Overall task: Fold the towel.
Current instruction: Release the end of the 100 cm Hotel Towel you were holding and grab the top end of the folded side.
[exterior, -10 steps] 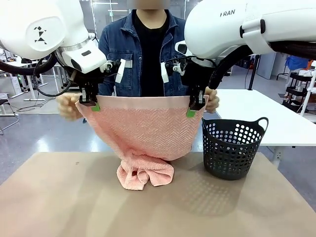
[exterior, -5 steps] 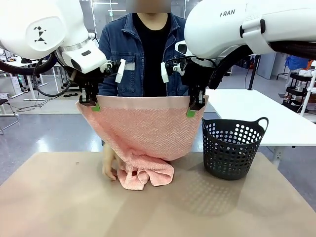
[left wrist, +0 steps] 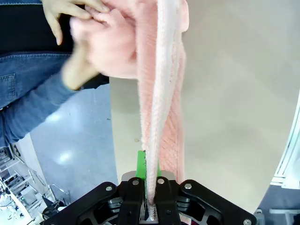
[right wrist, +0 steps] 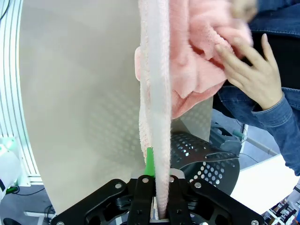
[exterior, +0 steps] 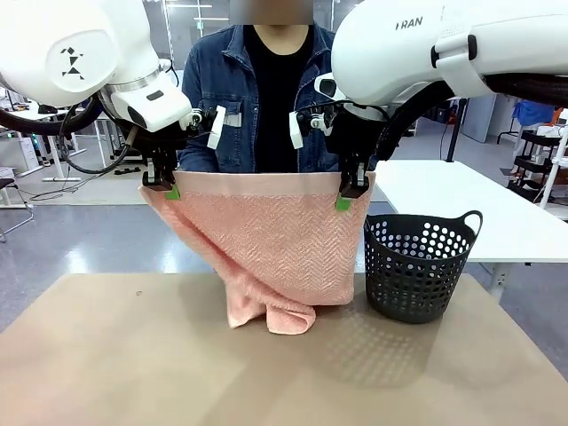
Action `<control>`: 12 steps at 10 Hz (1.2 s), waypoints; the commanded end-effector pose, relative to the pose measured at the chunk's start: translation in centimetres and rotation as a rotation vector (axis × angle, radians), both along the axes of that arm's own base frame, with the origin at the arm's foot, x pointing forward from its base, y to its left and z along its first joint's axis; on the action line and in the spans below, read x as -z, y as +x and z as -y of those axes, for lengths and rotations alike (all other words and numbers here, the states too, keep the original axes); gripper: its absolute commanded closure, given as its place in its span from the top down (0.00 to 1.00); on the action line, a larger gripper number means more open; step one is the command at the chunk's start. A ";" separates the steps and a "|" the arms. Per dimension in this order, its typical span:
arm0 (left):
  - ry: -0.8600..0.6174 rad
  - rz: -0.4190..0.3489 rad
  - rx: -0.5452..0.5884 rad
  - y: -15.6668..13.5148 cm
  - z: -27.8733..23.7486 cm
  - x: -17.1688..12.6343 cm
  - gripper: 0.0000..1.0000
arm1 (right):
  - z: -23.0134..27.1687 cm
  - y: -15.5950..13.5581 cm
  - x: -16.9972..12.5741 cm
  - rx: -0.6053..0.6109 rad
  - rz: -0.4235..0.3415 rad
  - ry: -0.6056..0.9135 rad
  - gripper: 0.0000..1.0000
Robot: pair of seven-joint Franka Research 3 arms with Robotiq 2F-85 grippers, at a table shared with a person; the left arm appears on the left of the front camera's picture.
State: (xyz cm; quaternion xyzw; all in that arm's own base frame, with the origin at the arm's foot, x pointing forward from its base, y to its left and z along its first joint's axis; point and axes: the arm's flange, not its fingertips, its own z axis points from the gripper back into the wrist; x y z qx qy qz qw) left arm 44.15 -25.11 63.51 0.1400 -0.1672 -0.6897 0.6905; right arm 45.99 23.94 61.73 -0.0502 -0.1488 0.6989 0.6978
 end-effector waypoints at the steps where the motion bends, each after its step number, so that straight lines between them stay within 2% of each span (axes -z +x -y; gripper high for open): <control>1: 0.015 0.011 0.001 0.1 -0.2 -0.1 0.00 | -0.1 0.0 -0.1 -0.002 0.002 0.000 0.00; 12: 0.015 0.011 0.001 0.1 -0.2 -0.1 0.00 | -0.1 0.0 -0.1 -0.002 0.002 0.000 0.00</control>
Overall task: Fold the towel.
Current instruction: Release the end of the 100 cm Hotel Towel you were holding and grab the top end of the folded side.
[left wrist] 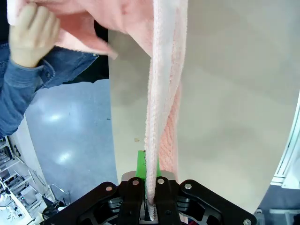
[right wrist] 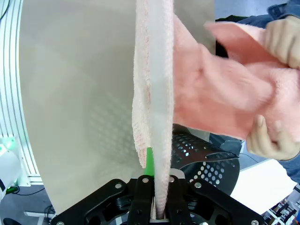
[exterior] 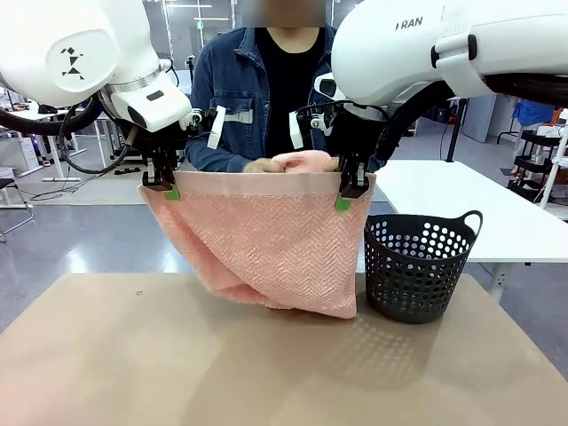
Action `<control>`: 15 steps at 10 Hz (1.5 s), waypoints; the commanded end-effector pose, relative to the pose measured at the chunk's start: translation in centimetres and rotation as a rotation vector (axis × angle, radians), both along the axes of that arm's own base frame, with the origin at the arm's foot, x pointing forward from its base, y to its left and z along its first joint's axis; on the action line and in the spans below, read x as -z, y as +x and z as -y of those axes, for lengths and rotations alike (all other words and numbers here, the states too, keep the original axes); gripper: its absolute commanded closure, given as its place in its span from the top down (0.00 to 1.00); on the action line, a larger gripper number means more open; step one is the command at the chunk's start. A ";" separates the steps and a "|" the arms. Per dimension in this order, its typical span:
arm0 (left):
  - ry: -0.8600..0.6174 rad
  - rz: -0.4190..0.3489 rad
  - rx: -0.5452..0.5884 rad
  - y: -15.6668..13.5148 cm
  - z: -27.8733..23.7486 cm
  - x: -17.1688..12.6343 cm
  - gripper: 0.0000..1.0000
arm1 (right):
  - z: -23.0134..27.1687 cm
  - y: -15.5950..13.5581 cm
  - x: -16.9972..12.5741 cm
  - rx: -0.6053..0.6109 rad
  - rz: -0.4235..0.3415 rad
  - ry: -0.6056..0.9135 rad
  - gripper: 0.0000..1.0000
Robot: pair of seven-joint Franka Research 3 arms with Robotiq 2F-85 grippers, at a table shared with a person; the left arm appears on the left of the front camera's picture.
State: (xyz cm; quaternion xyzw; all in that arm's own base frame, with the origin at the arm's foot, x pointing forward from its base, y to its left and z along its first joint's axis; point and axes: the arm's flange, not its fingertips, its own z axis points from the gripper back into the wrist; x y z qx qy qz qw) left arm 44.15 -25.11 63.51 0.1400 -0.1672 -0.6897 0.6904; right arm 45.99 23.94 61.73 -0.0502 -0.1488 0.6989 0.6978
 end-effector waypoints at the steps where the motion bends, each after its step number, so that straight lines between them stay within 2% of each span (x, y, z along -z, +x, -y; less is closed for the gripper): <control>1: 0.015 0.011 0.001 0.1 -0.2 -0.1 0.00 | -0.1 0.0 -0.1 -0.002 0.002 0.000 0.00; 15: 0.015 0.011 0.001 0.1 -0.2 -0.1 0.00 | -0.1 0.0 -0.1 -0.002 0.002 0.000 0.00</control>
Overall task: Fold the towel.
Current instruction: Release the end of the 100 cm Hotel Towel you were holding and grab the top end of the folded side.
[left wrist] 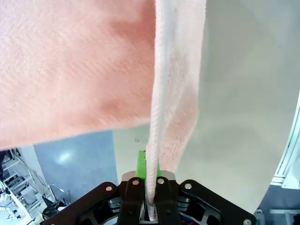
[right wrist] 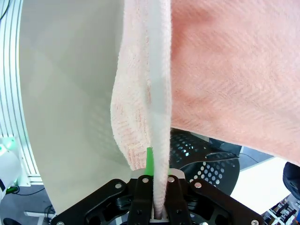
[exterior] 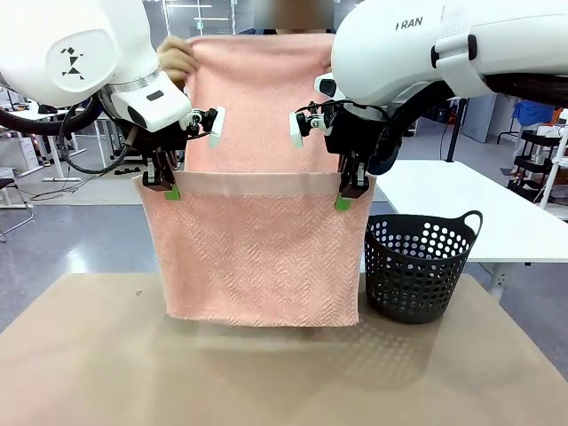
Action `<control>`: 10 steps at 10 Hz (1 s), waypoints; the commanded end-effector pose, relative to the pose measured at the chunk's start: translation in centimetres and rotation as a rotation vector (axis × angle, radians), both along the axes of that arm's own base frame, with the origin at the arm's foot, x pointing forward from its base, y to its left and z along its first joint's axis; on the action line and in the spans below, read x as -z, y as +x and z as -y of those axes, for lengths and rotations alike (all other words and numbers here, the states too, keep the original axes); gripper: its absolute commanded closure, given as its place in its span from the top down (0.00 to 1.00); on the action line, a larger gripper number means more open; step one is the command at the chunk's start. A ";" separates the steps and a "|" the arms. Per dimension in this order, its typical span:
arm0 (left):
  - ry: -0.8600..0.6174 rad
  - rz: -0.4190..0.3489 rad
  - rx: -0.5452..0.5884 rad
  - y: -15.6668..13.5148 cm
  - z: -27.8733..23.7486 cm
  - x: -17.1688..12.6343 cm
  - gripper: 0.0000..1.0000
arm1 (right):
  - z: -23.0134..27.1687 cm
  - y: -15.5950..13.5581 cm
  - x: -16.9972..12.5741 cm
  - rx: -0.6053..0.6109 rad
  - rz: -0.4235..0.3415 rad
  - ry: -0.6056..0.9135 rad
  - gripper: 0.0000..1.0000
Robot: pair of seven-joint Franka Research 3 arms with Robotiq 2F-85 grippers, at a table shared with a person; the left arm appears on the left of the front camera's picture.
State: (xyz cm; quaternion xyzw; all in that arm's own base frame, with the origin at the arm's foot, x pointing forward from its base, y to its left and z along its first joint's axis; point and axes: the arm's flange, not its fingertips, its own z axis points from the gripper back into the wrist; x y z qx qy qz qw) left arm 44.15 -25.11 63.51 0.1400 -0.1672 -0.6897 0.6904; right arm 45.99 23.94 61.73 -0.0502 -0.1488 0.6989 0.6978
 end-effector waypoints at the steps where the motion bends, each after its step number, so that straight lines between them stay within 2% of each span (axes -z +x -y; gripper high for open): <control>1: 0.015 0.011 0.001 0.1 -0.2 -0.1 0.00 | -0.1 0.0 -0.1 -0.002 0.002 0.000 0.00; 10: 0.015 0.011 0.001 0.1 -0.2 -0.1 0.00 | -0.1 0.0 -0.1 -0.002 0.002 0.000 0.00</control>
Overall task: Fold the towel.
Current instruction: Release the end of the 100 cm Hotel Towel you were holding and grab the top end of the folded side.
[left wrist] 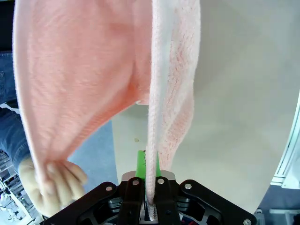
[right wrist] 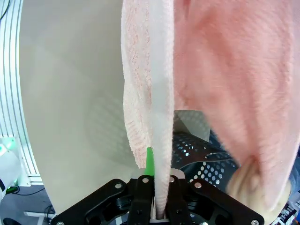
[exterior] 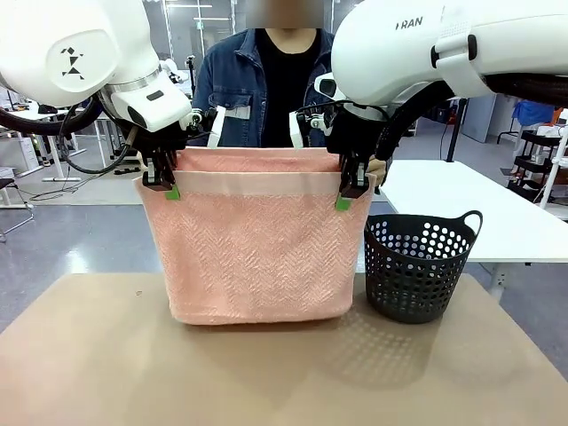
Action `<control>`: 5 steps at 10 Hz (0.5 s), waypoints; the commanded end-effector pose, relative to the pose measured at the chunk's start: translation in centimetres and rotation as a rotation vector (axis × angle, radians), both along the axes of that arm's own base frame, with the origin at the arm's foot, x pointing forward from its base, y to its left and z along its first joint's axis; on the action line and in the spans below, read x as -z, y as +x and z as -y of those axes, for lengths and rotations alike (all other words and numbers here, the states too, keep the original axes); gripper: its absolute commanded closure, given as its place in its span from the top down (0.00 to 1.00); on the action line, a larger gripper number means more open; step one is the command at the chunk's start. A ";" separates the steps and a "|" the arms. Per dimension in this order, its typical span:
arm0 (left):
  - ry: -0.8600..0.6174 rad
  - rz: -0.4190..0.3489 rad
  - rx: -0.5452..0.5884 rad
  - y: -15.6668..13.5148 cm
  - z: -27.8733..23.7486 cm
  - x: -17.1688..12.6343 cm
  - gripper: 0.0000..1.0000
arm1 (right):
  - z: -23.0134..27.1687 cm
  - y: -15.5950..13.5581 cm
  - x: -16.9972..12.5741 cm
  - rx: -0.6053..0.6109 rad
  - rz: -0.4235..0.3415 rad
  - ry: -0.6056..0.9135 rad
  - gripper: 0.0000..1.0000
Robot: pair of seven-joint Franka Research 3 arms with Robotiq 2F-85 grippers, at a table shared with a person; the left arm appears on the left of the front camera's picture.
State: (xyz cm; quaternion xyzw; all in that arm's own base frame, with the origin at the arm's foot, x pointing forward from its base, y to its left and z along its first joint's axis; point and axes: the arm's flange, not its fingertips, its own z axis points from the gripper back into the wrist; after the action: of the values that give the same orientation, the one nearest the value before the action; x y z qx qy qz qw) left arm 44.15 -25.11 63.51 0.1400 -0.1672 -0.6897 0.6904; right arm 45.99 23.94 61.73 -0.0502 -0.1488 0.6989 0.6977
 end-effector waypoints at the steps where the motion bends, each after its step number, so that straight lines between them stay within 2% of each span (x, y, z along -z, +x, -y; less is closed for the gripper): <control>1: 0.015 0.011 0.001 0.1 -0.2 -0.1 0.00 | -0.1 0.0 -0.1 -0.002 0.002 0.000 0.00; 5: 0.015 0.011 0.001 0.1 -0.2 -0.1 0.00 | -0.1 0.0 -0.1 -0.002 0.002 0.000 0.00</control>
State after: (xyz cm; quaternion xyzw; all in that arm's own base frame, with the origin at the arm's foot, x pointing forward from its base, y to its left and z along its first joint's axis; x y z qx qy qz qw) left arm 44.15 -25.11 63.51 0.1400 -0.1672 -0.6897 0.6904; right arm 45.99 23.94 61.73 -0.0502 -0.1488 0.6989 0.6977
